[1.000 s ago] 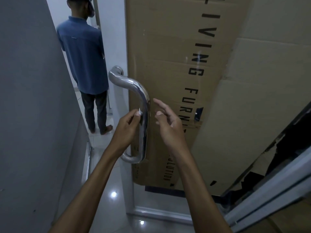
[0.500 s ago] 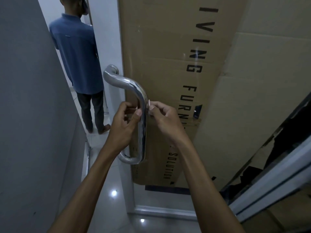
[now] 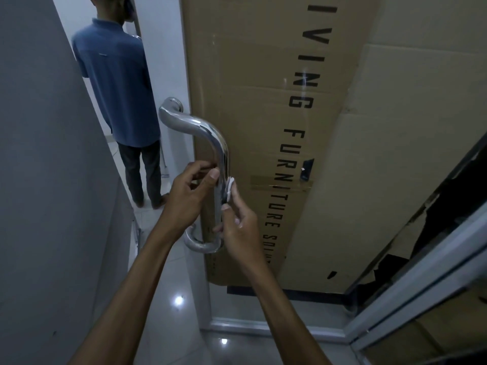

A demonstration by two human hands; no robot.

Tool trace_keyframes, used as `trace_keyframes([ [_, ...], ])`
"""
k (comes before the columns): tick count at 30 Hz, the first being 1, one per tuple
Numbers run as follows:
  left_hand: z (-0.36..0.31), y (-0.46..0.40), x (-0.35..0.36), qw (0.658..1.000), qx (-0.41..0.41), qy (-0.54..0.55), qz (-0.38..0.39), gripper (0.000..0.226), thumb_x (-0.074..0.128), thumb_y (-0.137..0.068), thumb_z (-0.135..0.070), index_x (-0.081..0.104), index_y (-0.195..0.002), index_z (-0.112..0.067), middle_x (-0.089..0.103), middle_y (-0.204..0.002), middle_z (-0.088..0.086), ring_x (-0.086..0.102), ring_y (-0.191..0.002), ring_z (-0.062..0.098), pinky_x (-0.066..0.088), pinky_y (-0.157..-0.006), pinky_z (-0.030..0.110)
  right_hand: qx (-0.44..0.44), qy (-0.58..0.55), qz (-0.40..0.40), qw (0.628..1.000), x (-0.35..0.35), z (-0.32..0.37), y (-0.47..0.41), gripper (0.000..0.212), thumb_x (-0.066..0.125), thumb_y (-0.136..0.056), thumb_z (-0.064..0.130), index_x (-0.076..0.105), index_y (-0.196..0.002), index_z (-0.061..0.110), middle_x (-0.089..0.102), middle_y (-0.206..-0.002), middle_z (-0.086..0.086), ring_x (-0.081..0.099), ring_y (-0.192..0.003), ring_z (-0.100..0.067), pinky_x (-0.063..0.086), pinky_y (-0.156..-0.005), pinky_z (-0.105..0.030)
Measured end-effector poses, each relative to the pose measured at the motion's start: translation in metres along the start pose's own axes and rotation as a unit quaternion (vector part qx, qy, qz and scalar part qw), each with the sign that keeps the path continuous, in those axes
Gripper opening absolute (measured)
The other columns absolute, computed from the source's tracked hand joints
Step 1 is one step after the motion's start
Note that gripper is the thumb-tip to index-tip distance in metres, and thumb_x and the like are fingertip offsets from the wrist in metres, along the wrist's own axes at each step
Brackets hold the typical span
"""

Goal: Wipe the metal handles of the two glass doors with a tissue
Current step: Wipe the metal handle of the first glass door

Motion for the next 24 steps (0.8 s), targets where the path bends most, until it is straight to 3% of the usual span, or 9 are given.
trace_keyframes([
  [3,0.001,0.000,-0.003,1.000,-0.002,0.007,0.006,0.021,0.059,-0.105,-0.035,0.069,-0.121,-0.026,0.067,-0.122,-0.004,0.064,-0.117,0.012,0.050,-0.102,0.034,0.039,0.019,-0.004,0.999,-0.017,0.012,-0.019,0.045,0.046,-0.111,0.023,0.045,-0.156,0.026,0.068,-0.085,-0.009,0.055,-0.061,-0.016,0.050,-0.052,-0.022],
  [5,-0.002,0.001,-0.005,1.000,-0.004,0.010,0.003,0.025,0.061,-0.104,-0.038,0.068,-0.126,-0.028,0.068,-0.127,-0.008,0.063,-0.121,0.011,0.050,-0.103,0.034,0.037,0.048,0.012,0.998,-0.024,0.027,-0.037,0.038,0.044,-0.111,0.035,0.059,-0.144,0.025,0.063,-0.070,-0.008,0.054,-0.053,-0.013,0.048,-0.050,-0.025],
  [8,-0.006,0.004,-0.007,1.000,-0.010,0.020,-0.018,0.034,0.064,-0.101,-0.041,0.061,-0.133,-0.031,0.066,-0.131,-0.016,0.061,-0.122,0.004,0.050,-0.097,0.024,0.067,0.028,0.048,0.996,-0.027,0.043,-0.063,0.052,0.037,-0.110,0.052,0.071,-0.124,0.016,0.047,-0.054,-0.004,0.043,-0.043,-0.012,0.041,-0.049,-0.028],
  [11,-0.004,0.006,-0.008,0.999,-0.015,0.025,-0.035,0.037,0.065,-0.100,-0.042,0.059,-0.135,-0.030,0.064,-0.132,-0.017,0.060,-0.122,0.003,0.049,-0.092,0.018,0.080,0.001,0.118,0.990,-0.023,0.058,-0.079,0.060,0.033,-0.108,0.060,0.074,-0.121,0.018,0.053,-0.073,-0.017,0.033,-0.045,-0.010,0.031,-0.041,-0.023],
  [15,0.003,0.006,-0.008,0.999,-0.025,0.023,-0.042,0.044,0.064,-0.098,-0.046,0.058,-0.137,-0.024,0.064,-0.134,-0.011,0.059,-0.125,0.008,0.048,-0.093,0.023,0.066,-0.037,0.175,0.982,-0.018,0.077,-0.094,0.068,0.030,-0.108,0.062,0.072,-0.128,0.013,0.064,-0.076,0.002,0.029,-0.046,-0.007,0.024,-0.039,-0.020],
  [19,0.008,0.007,-0.010,0.998,-0.031,0.027,-0.043,0.048,0.066,-0.097,-0.049,0.057,-0.137,-0.025,0.063,-0.136,-0.012,0.058,-0.126,0.008,0.049,-0.097,0.026,0.035,-0.051,0.116,0.991,-0.019,0.071,-0.081,0.058,0.028,-0.111,0.055,0.064,-0.139,0.019,0.078,-0.108,0.004,0.032,-0.043,-0.006,0.026,-0.038,-0.019],
  [21,0.010,0.006,-0.012,0.997,-0.037,0.032,-0.052,0.048,0.067,-0.097,-0.048,0.056,-0.138,-0.025,0.063,-0.136,-0.012,0.059,-0.125,0.006,0.049,-0.096,0.024,0.007,-0.052,0.056,0.997,-0.019,0.053,-0.066,0.048,0.029,-0.111,0.051,0.065,-0.135,0.030,0.076,-0.121,-0.005,0.033,-0.041,-0.007,0.027,-0.038,-0.021],
  [23,0.010,0.006,-0.011,0.997,-0.042,0.040,-0.055,0.047,0.068,-0.097,-0.046,0.056,-0.137,-0.025,0.063,-0.135,-0.012,0.059,-0.124,0.004,0.049,-0.096,0.022,-0.012,-0.032,0.012,0.999,-0.017,0.037,-0.049,0.040,0.032,-0.111,0.051,0.071,-0.119,0.045,0.070,-0.119,-0.029,0.034,-0.042,-0.009,0.029,-0.039,-0.024],
  [24,0.010,0.005,-0.010,0.997,-0.042,0.040,-0.054,0.046,0.067,-0.097,-0.046,0.056,-0.136,-0.025,0.063,-0.134,-0.012,0.059,-0.125,0.005,0.050,-0.097,0.023,-0.014,-0.027,-0.005,1.000,-0.017,0.030,-0.043,0.039,0.033,-0.111,0.050,0.071,-0.114,0.046,0.071,-0.107,-0.031,0.035,-0.042,-0.009,0.030,-0.040,-0.024],
])
Point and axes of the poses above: each hand's wrist, its own y-axis away from the middle knuckle, its own x-axis out of the palm, z = x × y, the point moved 9 cm from there along -y, towards the middle knuckle
